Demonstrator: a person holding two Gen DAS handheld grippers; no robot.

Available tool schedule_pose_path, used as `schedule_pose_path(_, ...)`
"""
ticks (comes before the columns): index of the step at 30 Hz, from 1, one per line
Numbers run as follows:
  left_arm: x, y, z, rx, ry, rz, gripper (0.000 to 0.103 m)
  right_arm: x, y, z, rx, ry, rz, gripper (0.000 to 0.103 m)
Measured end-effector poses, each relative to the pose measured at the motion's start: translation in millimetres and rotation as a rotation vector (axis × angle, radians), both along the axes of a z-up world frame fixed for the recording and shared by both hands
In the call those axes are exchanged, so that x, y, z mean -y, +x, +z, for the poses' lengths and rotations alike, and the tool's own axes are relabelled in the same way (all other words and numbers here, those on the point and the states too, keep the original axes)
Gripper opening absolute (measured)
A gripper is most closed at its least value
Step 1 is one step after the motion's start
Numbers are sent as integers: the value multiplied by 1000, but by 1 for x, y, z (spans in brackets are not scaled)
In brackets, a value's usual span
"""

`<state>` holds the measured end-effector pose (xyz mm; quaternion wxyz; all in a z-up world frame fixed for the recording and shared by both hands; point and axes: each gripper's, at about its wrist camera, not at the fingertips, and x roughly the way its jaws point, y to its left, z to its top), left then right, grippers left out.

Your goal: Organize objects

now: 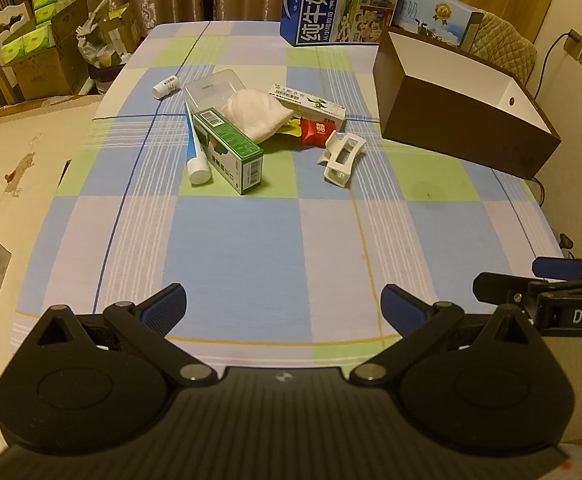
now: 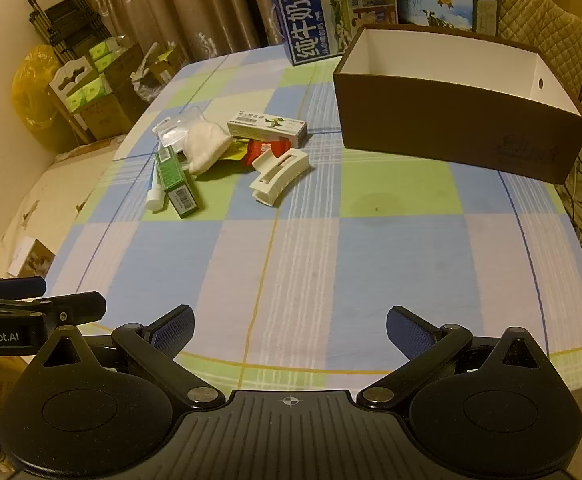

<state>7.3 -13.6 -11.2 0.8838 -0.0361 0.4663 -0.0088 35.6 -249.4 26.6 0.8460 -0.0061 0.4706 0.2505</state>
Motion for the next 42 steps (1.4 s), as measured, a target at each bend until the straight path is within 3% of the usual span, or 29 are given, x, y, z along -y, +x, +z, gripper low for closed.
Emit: schedule_pose_path(42, 25, 20, 0, -30, -2, 54, 102, 18, 37, -4, -8, -10, 79, 100)
